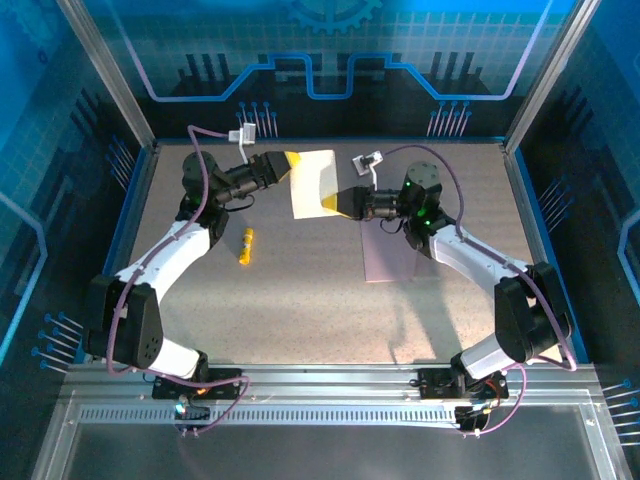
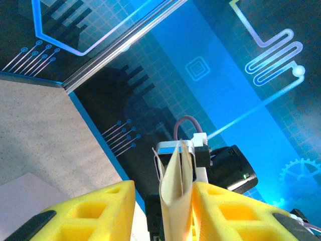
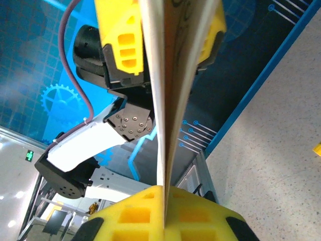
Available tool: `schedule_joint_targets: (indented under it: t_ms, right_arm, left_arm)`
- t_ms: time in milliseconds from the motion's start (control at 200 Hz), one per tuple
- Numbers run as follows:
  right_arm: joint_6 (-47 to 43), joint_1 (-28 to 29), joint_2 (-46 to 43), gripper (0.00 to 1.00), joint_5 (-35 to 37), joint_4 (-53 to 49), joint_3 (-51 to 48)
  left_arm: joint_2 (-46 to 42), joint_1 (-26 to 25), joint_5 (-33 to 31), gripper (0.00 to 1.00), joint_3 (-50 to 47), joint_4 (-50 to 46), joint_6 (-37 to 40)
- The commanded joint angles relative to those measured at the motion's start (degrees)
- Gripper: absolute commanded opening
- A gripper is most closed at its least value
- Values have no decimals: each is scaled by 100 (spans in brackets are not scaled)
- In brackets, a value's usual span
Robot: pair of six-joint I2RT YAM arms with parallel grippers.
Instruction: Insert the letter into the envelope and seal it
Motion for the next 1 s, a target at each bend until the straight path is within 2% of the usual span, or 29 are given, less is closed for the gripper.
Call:
schedule_joint_targets:
  t_ms: [0, 35, 140, 240, 325, 410, 465, 545, 645, 886, 991]
  right_arm:
    - [-128, 78, 20, 0, -95, -21, 175]
    - [-128, 78, 21, 0, -95, -26, 175]
    - [-136, 78, 12, 0, -105, -34, 180]
    - [-153, 78, -6, 0, -106, -60, 158]
    - [-181, 78, -36, 1, -119, -78, 131]
    - [-225, 70, -67, 9, -121, -104, 110]
    - [-246, 62, -85, 22, -118, -100, 103]
    - [-272, 43, -94, 36, -121, -87, 134]
    - [-304, -1, -55, 47, -151, -125, 257]
    - [-202, -34, 267, 50, -241, 14, 694]
    - [-157, -45, 410, 42, -262, 36, 869]
  left_arm:
    - [94, 12, 204, 35, 108, 534, -226]
    - [89, 16, 208, 34, 90, 556, -228]
    - [79, 20, 236, 21, 71, 559, -211]
    - [78, 29, 237, 12, 80, 533, -201]
    - [78, 50, 238, 0, 98, 531, -201]
    - [88, 62, 261, 0, 128, 529, -205]
    - [99, 58, 295, 0, 148, 543, -220]
    - [94, 55, 326, 0, 135, 559, -254]
    - [60, 49, 360, 0, 83, 497, -237]
    - [-179, -63, 409, 0, -163, 175, 52]
    - [-259, -129, 391, 0, -248, 32, 201]
